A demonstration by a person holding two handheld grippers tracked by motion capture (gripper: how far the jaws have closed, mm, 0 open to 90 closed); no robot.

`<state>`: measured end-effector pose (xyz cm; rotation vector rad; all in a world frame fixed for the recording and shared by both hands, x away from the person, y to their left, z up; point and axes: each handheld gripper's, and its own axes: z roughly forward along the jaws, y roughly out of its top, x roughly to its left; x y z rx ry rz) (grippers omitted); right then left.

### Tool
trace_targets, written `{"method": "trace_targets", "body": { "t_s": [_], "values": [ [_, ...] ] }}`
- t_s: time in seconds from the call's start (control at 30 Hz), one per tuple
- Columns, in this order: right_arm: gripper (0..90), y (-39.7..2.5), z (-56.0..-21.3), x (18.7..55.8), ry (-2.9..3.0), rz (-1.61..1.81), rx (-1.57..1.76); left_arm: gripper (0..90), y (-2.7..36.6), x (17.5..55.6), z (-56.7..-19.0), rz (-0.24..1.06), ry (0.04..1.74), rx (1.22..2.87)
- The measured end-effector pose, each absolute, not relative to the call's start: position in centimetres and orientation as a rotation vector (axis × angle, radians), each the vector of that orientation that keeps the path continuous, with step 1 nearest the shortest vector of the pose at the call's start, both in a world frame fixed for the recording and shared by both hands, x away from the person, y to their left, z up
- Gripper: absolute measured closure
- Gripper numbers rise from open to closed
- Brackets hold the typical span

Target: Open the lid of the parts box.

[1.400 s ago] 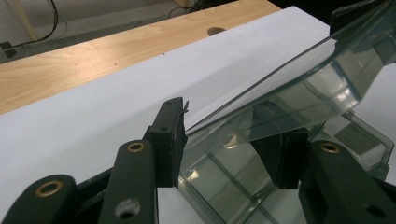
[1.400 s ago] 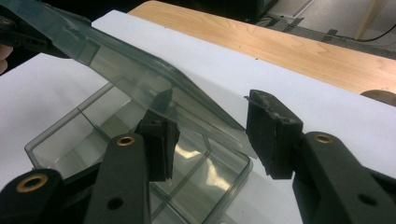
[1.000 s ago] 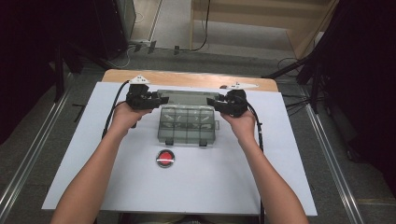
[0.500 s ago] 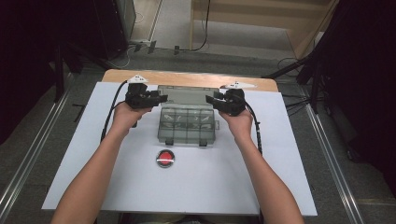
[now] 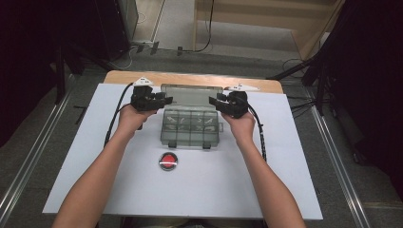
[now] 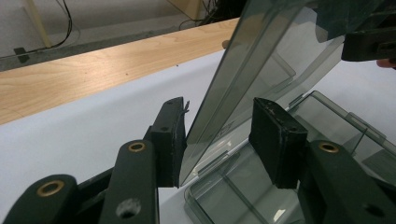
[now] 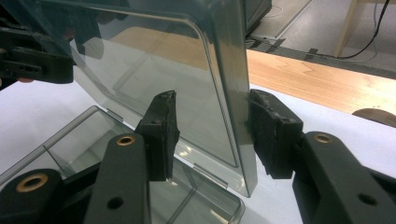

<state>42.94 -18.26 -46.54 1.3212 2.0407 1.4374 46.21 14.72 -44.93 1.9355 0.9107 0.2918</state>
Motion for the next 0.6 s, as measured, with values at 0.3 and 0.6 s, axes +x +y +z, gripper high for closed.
{"method": "trace_targets", "body": {
  "t_s": [0.3,0.6],
  "values": [
    [55.5,-18.2,-47.1,43.4,2.016,1.45,1.345,54.6,14.7,46.5,-45.5,0.276,0.956,1.903],
    [56.3,-18.1,-48.0,43.7,2.013,1.442,1.378,54.5,14.2,46.5,-46.1,0.303,0.979,1.908]
  ]
}}
